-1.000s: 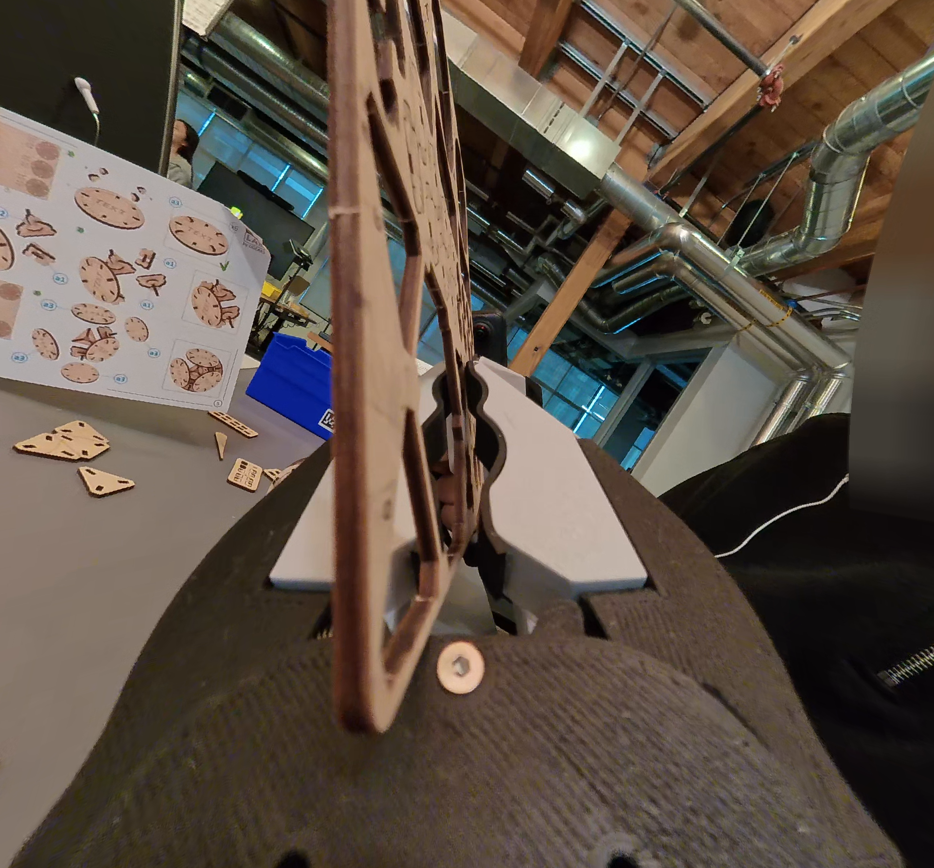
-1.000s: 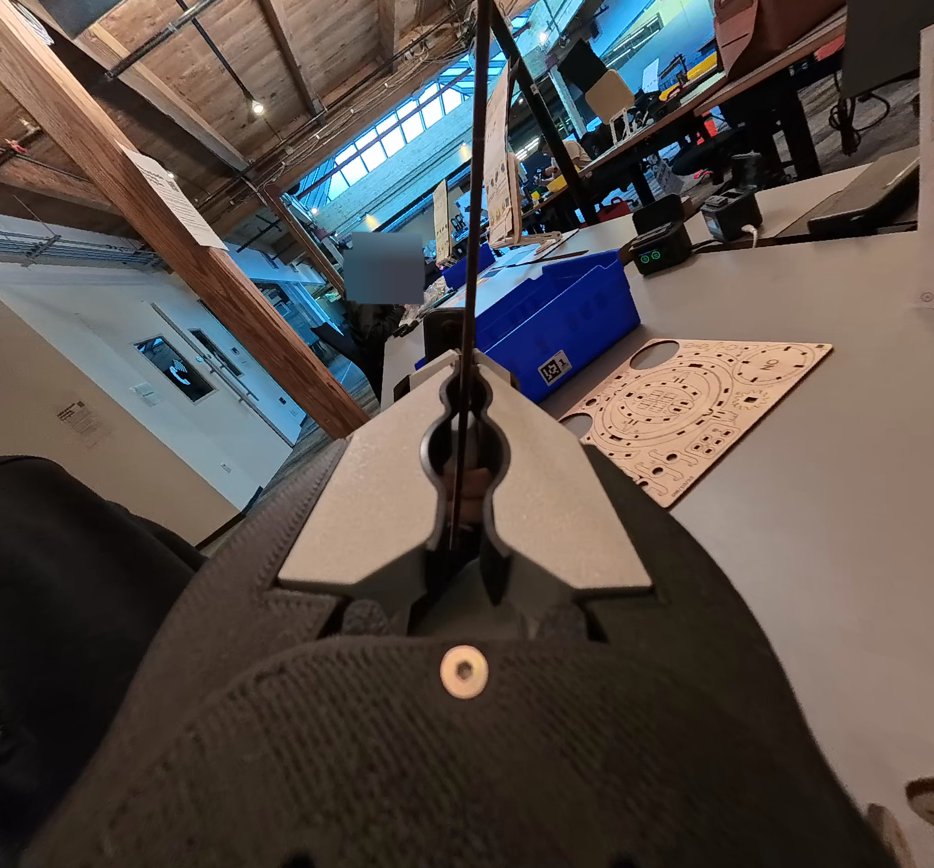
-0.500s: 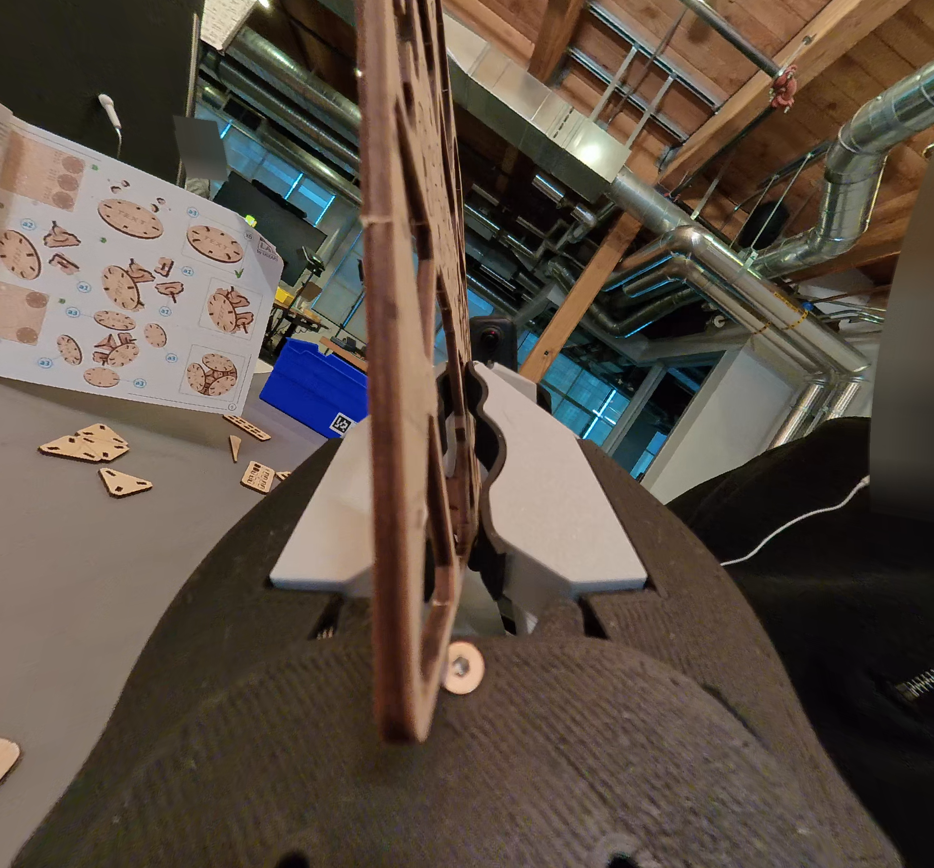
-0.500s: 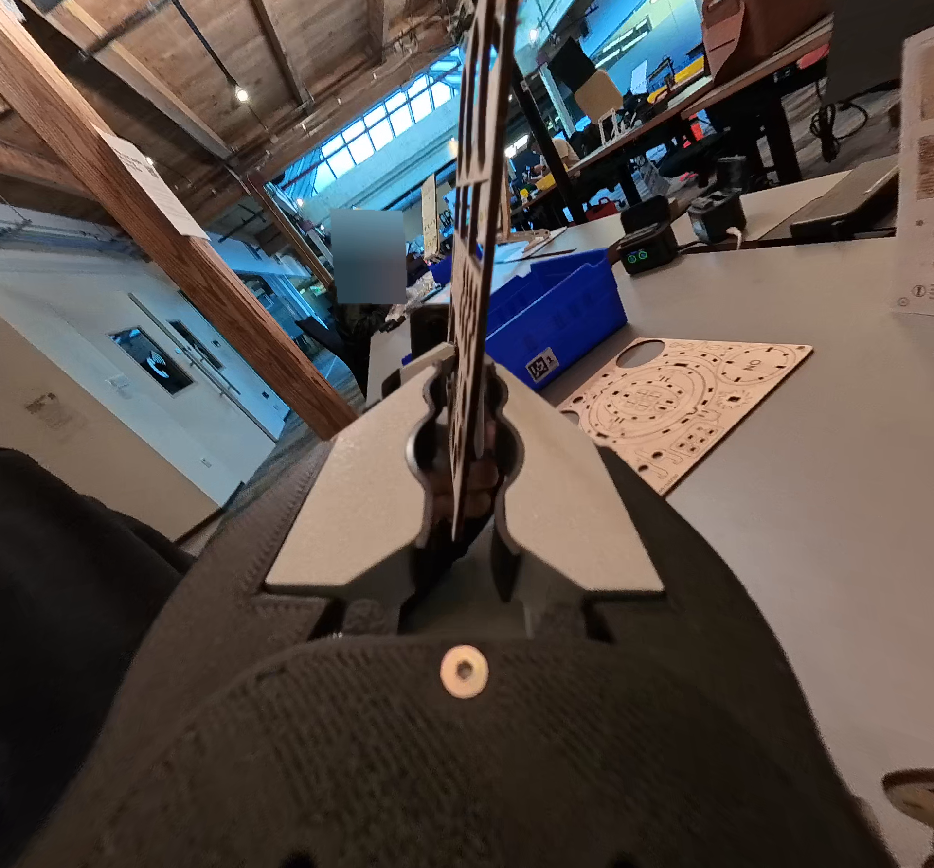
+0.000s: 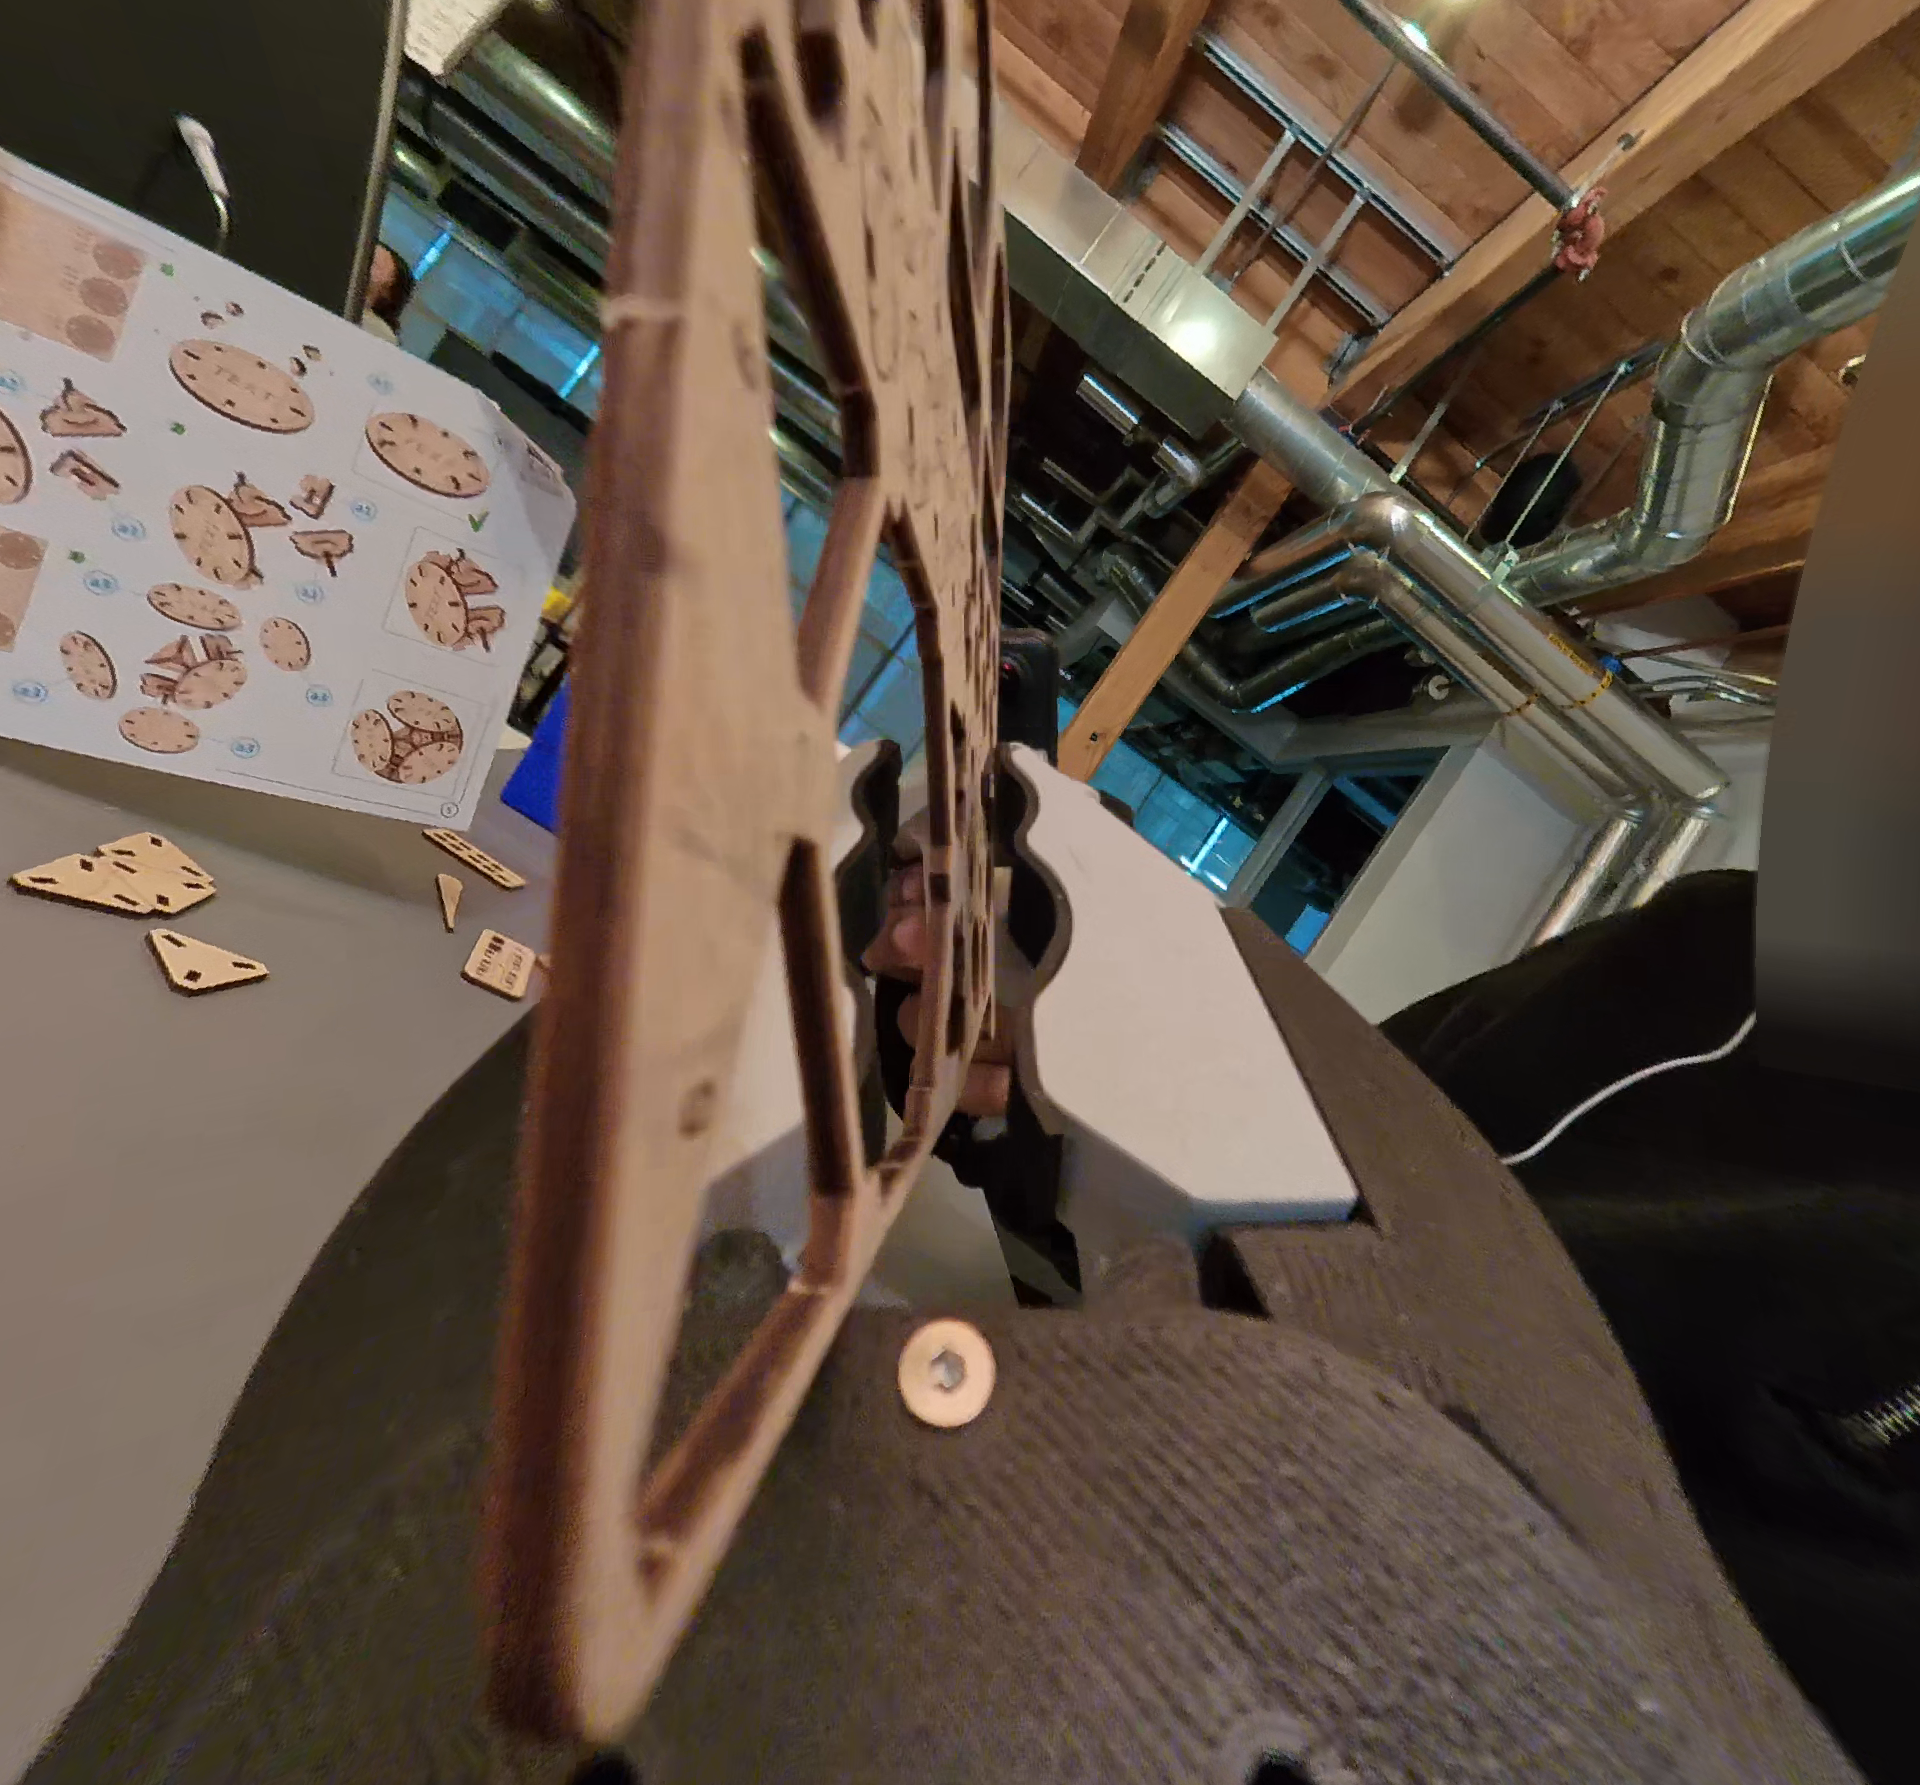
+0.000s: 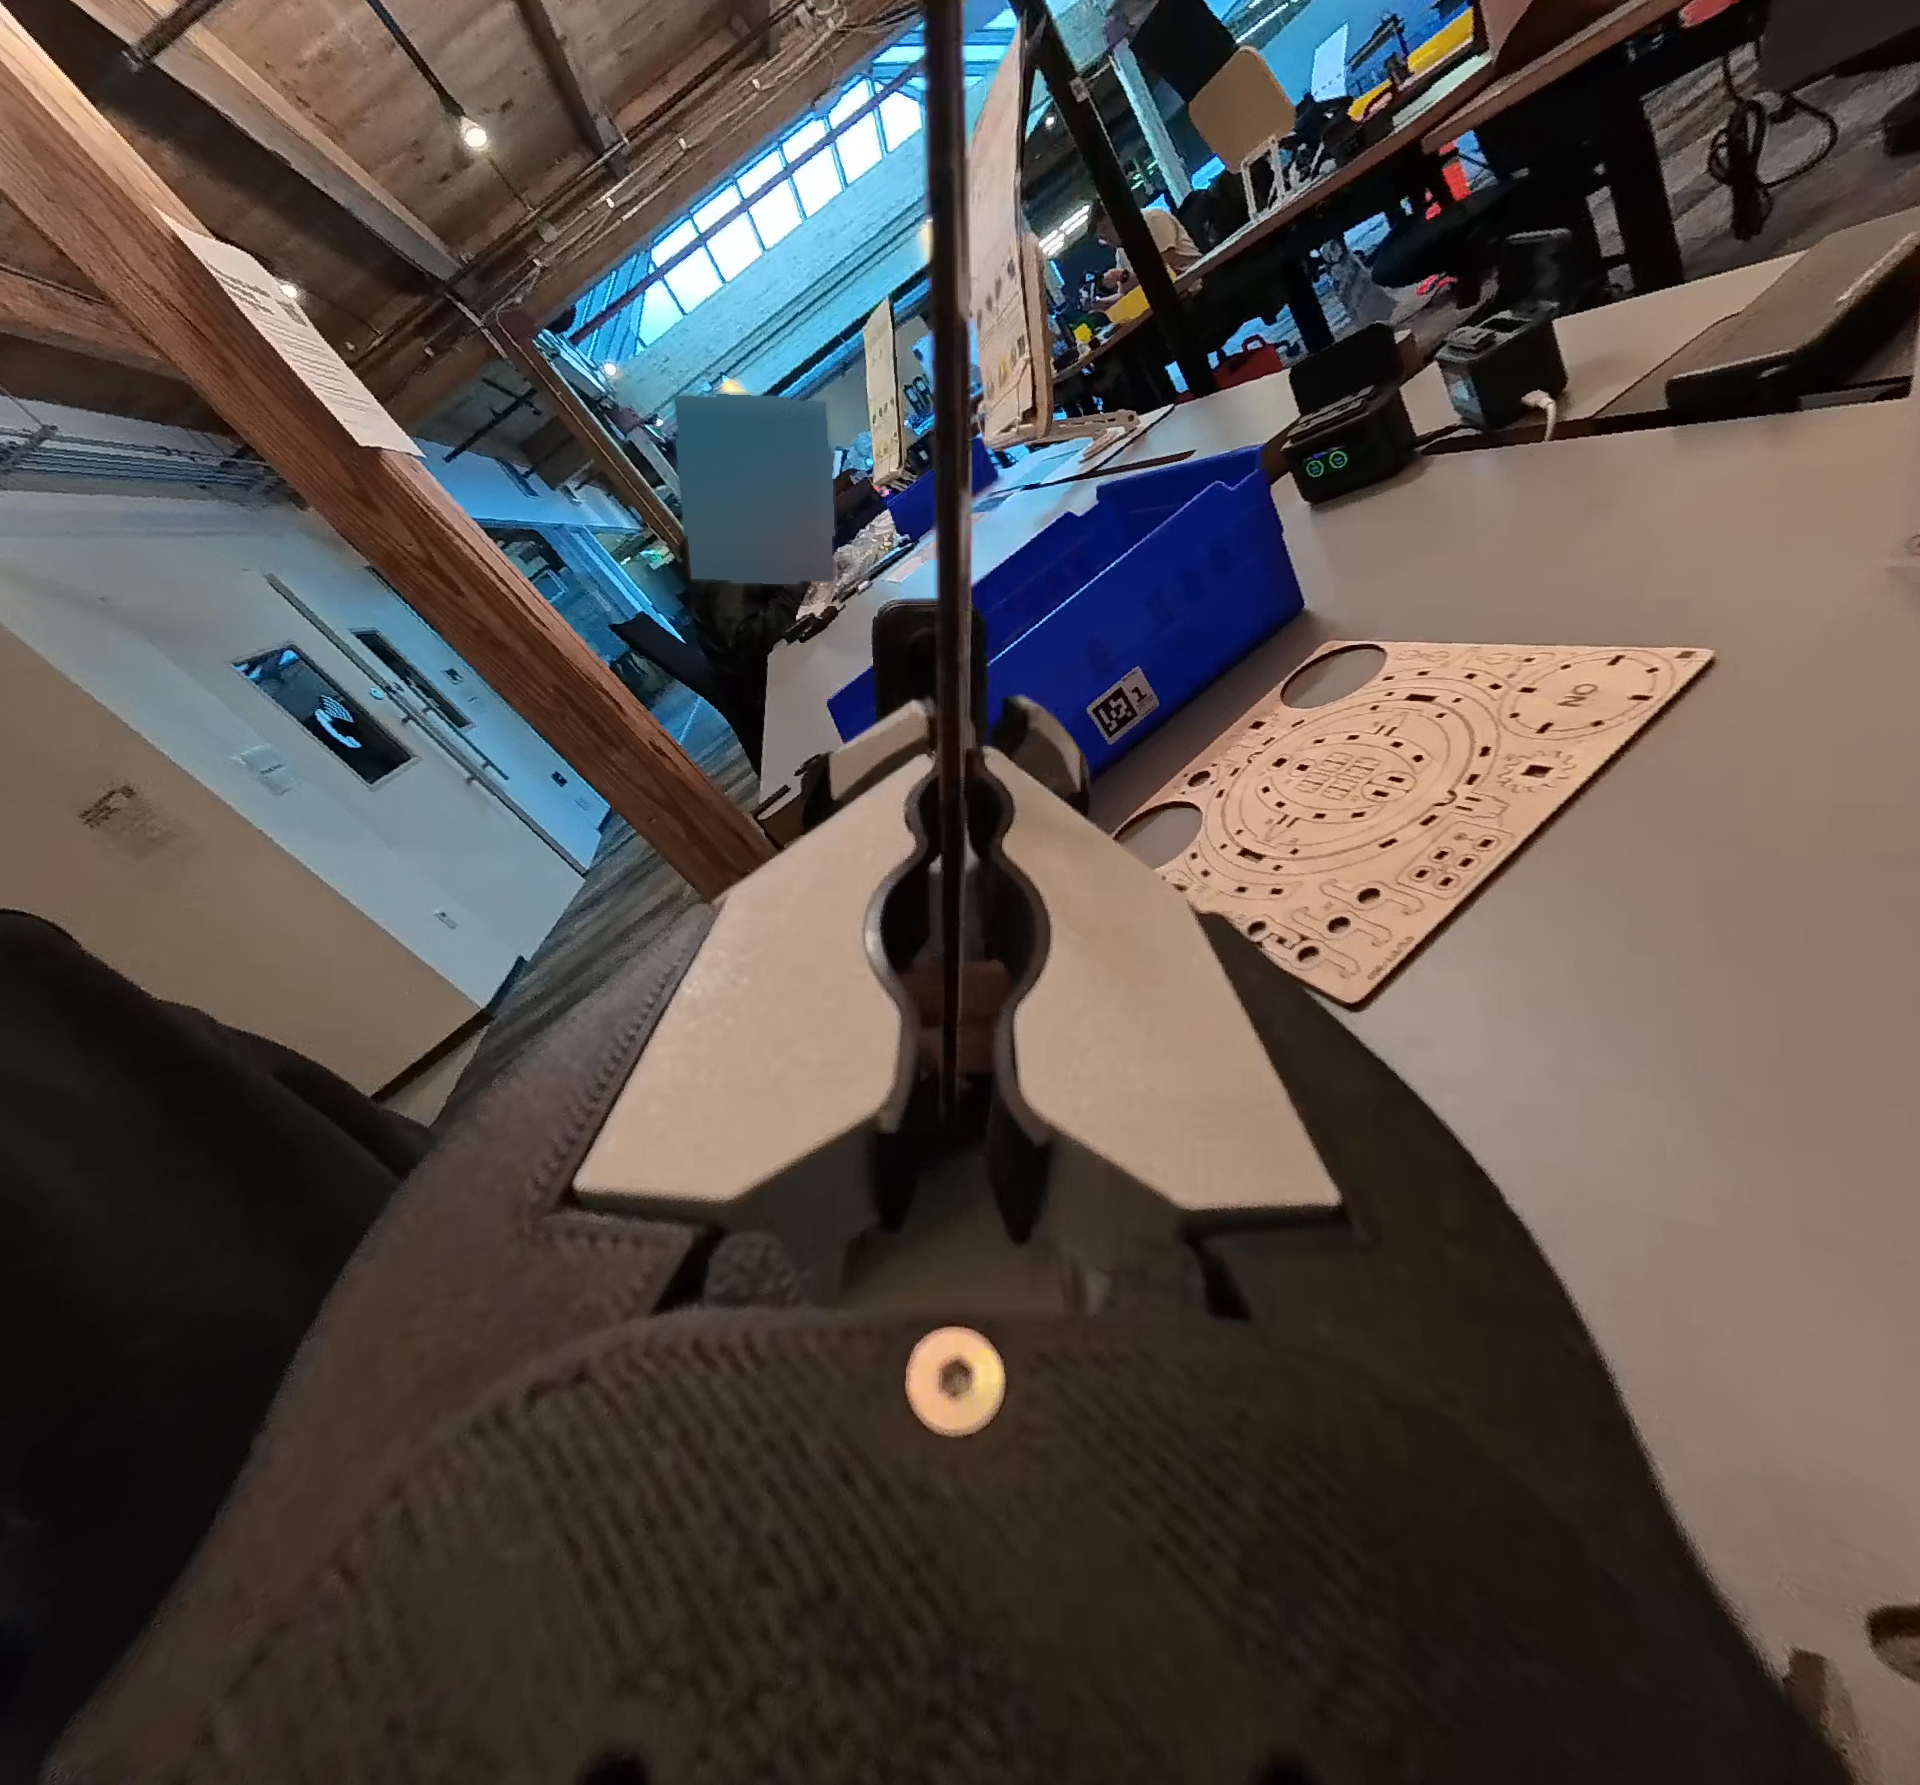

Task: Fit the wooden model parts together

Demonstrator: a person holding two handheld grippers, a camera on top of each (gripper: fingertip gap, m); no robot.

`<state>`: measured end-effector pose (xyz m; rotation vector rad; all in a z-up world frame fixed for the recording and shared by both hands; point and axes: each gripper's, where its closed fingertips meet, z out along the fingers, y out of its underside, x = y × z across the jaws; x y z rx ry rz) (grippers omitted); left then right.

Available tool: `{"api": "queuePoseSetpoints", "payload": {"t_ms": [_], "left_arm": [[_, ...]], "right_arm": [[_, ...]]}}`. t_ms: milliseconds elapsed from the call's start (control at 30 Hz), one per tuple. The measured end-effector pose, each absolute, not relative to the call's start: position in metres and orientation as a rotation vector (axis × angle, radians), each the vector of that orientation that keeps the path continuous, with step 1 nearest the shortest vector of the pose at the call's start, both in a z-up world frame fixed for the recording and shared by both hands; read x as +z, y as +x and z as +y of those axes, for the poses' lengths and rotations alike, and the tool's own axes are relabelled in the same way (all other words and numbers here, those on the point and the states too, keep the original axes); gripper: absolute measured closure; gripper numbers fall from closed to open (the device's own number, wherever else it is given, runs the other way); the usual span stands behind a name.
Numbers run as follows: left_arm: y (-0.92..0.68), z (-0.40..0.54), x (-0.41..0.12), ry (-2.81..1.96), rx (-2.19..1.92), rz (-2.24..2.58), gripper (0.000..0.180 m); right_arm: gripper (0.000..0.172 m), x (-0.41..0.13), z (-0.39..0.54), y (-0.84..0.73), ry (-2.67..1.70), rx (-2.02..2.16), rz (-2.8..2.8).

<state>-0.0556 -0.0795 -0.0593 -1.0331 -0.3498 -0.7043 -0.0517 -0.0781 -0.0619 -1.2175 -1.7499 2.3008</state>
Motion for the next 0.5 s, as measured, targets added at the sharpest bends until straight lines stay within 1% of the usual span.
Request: {"api": "queuePoseSetpoints", "payload": {"t_ms": [33,67,133,300,400,500], "left_arm": [[-0.053,-0.078,-0.060,-1.049,-0.707,-0.338,0.170],[-0.051,-0.078,-0.060,-1.059,-0.702,-0.325,0.177],[-0.050,-0.079,-0.059,-1.061,-0.690,-0.314,0.180],[-0.051,-0.077,-0.059,-1.074,-0.648,-0.325,0.180],[-0.052,-0.071,-0.060,-1.110,-0.553,-0.348,0.180],[-0.052,-0.069,-0.059,-1.094,-0.557,-0.360,0.180]], "right_arm": [[0.171,-0.062,-0.077,-0.052,-1.226,2.302,-1.748],[0.171,-0.063,-0.076,-0.052,-1.232,2.299,-1.753],[0.171,-0.062,-0.076,-0.051,-1.235,2.313,-1.759],[0.170,-0.064,-0.074,-0.052,-1.239,2.270,-1.775],[0.165,-0.068,-0.068,-0.057,-1.215,2.151,-1.794],[0.165,-0.067,-0.064,-0.058,-1.214,2.124,-1.788]]}}
